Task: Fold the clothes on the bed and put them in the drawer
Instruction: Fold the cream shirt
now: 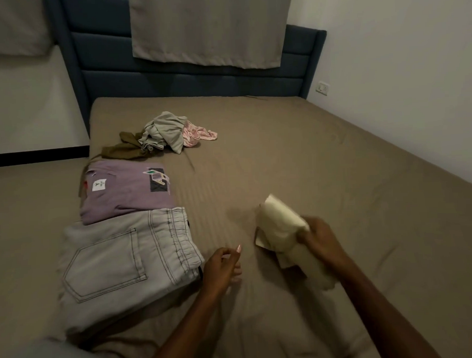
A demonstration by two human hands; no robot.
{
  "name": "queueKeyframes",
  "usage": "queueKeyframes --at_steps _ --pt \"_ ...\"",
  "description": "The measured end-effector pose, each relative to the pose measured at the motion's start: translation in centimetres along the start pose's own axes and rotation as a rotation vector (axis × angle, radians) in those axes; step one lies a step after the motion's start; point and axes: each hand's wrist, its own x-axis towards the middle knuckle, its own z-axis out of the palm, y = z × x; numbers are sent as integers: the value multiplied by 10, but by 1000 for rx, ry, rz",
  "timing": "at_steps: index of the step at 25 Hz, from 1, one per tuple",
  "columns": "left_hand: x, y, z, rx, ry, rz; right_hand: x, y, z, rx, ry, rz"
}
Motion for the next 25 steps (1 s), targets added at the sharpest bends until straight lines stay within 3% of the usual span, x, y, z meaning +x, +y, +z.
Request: queueKeyframes --at_steps 3,5,7,9,10,13,16,18,20,22,25 --pt "-2 -2 -9 -136 -120 -173 16 -30 -31 479 -28 346" --pt "-8 3 -9 -168 -152 -170 14 -27 -44 665 -46 591" --pt "-8 4 -2 -353 -259 -191 -1 -10 -44 819 -97 826" --pt "-9 3 1 -389 -316 -232 -22 27 -29 802 -85 979" --pt "-4 -2 1 -289 -267 -231 -35 49 -20 661 -39 986" --pt "7 -24 2 81 -156 -142 -75 113 6 -103 127 760" --pt "7 -37 2 199 -132 -23 -86 120 17 -529 274 515" --pt "9 -43 2 205 -103 32 -79 109 29 -625 361 259" --pt "6 -47 4 188 -63 71 -75 105 54 -698 256 93" --pt "-1 -54 6 210 12 99 -81 114 80 -739 55 4" --pt "-14 -57 7 296 124 107 -85 129 92 -725 -74 3"
